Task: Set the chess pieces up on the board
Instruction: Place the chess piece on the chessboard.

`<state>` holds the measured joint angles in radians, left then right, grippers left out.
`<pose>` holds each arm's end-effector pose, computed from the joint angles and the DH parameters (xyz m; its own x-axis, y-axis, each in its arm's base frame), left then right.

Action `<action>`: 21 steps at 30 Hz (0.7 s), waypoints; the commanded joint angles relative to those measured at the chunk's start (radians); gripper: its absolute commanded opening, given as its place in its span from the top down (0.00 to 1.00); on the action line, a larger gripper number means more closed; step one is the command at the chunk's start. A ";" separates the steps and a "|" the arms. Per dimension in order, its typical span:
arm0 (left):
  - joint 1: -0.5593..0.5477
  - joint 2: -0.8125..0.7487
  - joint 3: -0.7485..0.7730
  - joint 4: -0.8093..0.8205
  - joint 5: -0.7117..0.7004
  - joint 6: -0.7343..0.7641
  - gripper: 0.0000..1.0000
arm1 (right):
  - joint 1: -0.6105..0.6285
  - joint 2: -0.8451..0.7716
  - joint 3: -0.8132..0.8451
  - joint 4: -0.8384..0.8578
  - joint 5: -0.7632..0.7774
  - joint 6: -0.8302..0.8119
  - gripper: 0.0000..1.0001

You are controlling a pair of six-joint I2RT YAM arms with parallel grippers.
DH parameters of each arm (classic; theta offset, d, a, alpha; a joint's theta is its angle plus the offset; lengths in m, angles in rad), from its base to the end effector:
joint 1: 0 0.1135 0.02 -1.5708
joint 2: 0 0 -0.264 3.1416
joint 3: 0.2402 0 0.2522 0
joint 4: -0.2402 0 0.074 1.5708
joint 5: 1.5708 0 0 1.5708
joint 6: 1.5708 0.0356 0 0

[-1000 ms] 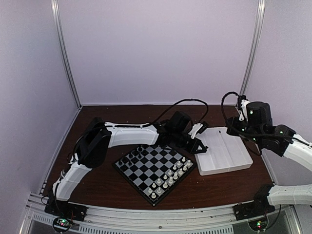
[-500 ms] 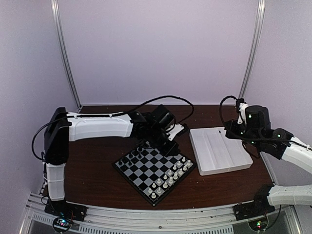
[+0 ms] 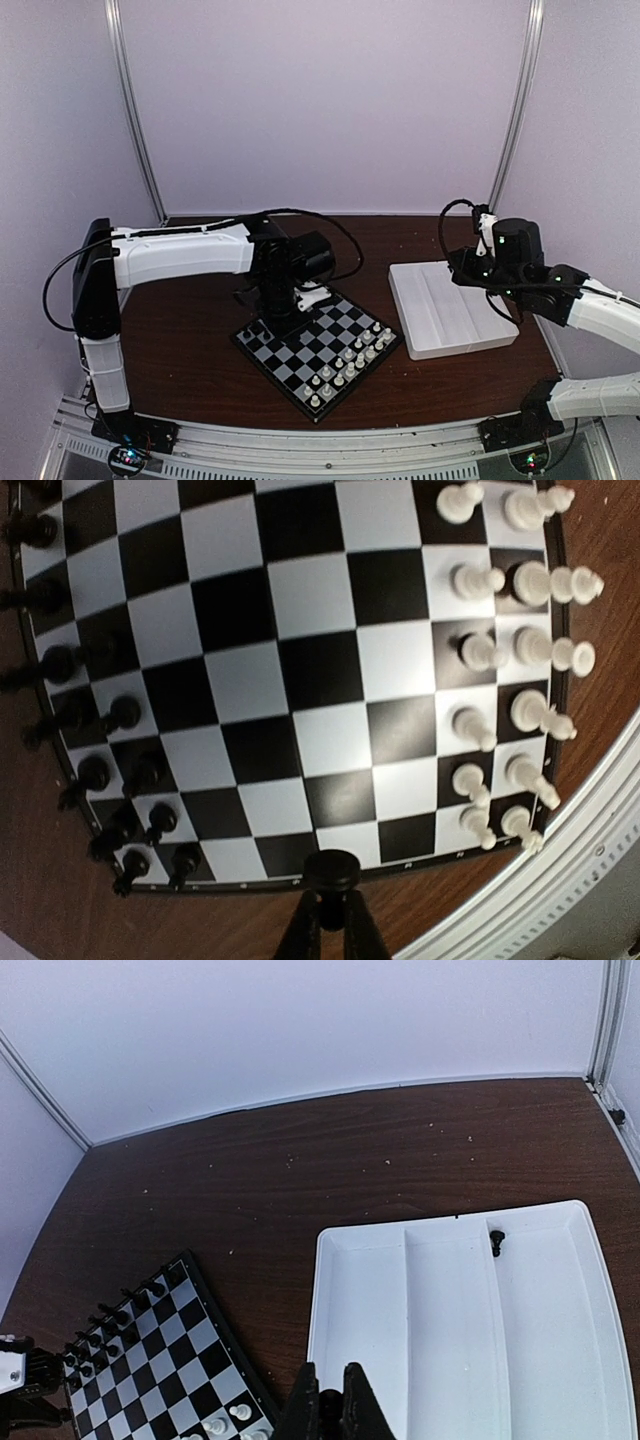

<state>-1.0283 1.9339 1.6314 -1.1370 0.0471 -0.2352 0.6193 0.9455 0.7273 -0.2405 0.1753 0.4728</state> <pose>0.1947 -0.3262 0.2360 -0.6978 0.7067 -0.1164 0.7157 0.6942 -0.0759 0.1790 0.1200 0.2848 -0.5233 0.1776 -0.8334 -0.2313 0.9117 0.3396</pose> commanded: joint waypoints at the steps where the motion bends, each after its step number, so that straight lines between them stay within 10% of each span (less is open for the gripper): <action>1: 0.004 0.040 0.078 -0.224 -0.023 0.032 1.00 | -0.003 -0.003 -0.009 0.041 -0.022 0.006 1.00; 21: 0.004 0.350 0.321 -0.478 -0.069 0.024 1.00 | -0.002 -0.066 -0.035 0.012 0.001 0.009 1.00</action>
<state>-1.0283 2.2471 1.9339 -1.5452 0.0158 -0.2214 0.6193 0.8970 0.6998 -0.2287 0.1616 0.4770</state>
